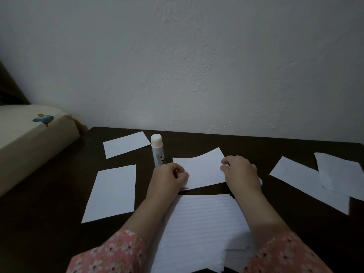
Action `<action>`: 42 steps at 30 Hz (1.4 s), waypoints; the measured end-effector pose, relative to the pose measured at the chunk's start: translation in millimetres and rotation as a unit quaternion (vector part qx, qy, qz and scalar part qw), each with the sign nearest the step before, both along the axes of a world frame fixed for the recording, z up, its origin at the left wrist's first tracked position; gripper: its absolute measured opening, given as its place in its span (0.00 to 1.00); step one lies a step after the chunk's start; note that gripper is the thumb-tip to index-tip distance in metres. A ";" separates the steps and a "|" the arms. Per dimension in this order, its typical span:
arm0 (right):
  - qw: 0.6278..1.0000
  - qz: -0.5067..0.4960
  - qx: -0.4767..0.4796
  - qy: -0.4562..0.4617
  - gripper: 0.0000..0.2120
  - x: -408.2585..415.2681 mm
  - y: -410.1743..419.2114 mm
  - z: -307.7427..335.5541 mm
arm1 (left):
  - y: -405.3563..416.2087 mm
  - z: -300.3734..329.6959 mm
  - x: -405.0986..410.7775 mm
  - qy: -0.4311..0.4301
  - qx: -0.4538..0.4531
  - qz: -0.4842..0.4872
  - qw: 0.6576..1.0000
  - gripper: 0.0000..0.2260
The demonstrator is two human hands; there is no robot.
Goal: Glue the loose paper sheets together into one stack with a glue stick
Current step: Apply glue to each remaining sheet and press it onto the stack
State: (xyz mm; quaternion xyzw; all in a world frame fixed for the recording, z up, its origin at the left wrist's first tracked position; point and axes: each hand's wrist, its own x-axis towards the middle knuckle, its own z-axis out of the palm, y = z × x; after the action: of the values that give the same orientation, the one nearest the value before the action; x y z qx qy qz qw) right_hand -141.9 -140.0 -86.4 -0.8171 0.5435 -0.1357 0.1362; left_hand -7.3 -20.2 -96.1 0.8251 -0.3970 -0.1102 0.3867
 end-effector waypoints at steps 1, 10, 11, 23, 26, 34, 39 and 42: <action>1.000 0.003 -0.006 0.013 0.15 -0.2 1.1 -0.1 | -0.3 0.3 -0.2 -0.009 0.008 -0.003 1.000 0.07; 0.986 0.003 -0.059 0.155 0.12 2.0 10.2 8.2 | -3.7 3.0 0.8 -0.122 0.083 -0.010 0.989 0.10; 0.986 0.004 -0.058 0.155 0.12 3.6 12.3 9.2 | -4.0 5.2 2.6 -0.122 0.097 -0.012 0.988 0.10; 0.958 0.272 0.014 0.085 0.25 14.4 25.3 -15.1 | -17.0 -2.2 -2.7 -0.224 0.145 -0.147 0.953 0.21; 0.956 0.260 0.001 0.134 0.26 15.6 25.6 -17.4 | -18.3 -2.4 -2.1 -0.225 0.223 -0.171 0.933 0.23; 0.972 0.204 0.008 0.115 0.26 23.4 29.2 -23.8 | -17.6 -6.1 -5.7 -0.210 0.241 -0.134 0.938 0.24; 0.984 0.147 0.025 0.096 0.29 23.8 31.3 -20.2 | -18.3 -7.8 -11.2 -0.181 0.257 -0.088 0.945 0.27; 0.988 0.119 0.037 0.091 0.32 23.8 31.0 -18.6 | -18.8 -8.9 -13.2 -0.173 0.266 -0.064 0.946 0.28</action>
State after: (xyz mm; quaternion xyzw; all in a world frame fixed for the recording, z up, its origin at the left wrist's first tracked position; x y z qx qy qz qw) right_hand -118.1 -109.0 -105.1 -0.8792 0.4576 -0.0234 0.1310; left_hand -20.4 -39.0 -105.0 0.8772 -0.4659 -0.0924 0.0706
